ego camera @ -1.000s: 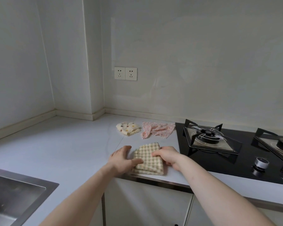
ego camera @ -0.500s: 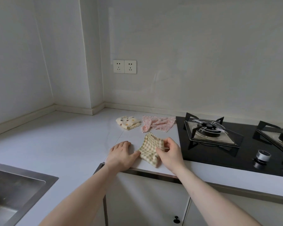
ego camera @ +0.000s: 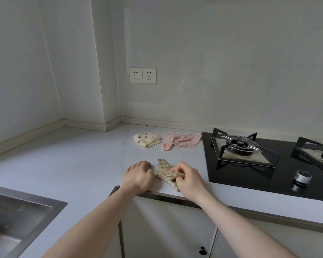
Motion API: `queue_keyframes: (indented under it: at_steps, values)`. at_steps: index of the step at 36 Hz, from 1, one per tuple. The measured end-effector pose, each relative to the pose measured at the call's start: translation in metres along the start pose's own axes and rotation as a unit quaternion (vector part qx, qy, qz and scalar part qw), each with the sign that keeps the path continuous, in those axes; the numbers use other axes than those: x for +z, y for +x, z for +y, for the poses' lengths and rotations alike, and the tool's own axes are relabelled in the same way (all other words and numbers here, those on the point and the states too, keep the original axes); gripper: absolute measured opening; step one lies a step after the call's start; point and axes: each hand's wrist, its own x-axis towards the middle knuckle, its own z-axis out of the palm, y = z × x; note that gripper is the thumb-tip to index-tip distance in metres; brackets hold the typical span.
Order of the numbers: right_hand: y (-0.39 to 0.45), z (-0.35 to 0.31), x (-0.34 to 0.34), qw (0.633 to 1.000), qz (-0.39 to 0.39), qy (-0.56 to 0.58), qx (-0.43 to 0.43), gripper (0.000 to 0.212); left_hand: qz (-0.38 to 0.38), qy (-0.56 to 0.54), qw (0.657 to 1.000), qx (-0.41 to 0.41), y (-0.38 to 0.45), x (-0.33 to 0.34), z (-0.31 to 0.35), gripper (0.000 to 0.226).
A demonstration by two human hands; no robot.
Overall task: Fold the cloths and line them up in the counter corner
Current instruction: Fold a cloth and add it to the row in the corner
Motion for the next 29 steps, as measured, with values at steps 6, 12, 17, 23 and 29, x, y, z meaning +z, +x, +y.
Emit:
queue_keyframes:
  at_steps: [6, 12, 17, 23, 29]
  values:
    - [0.0, -0.002, -0.002, 0.999, 0.009, 0.045, -0.014, 0.037, 0.0, -0.047, 0.998, -0.039, 0.008, -0.003, 0.005, 0.057]
    - [0.006, 0.005, 0.005, 0.999, 0.023, 0.035, 0.008, 0.037, 0.002, -0.007, 0.999, -0.047, 0.01, -0.004, 0.012, 0.085]
    - [0.007, 0.006, 0.006, 1.0, -0.006, -0.013, 0.015, 0.018, 0.013, 0.033, 0.999, -0.028, 0.014, -0.001, 0.011, 0.068]
    - [0.006, 0.006, -0.001, 0.985, -0.005, -0.161, 0.054, 0.048, -0.005, 0.04, 0.998, 0.042, 0.011, 0.003, 0.003, 0.049]
    - [0.001, 0.009, -0.005, 0.989, -0.013, -0.141, 0.039, 0.033, 0.0, 0.027, 0.997, 0.068, 0.003, 0.008, 0.009, 0.058]
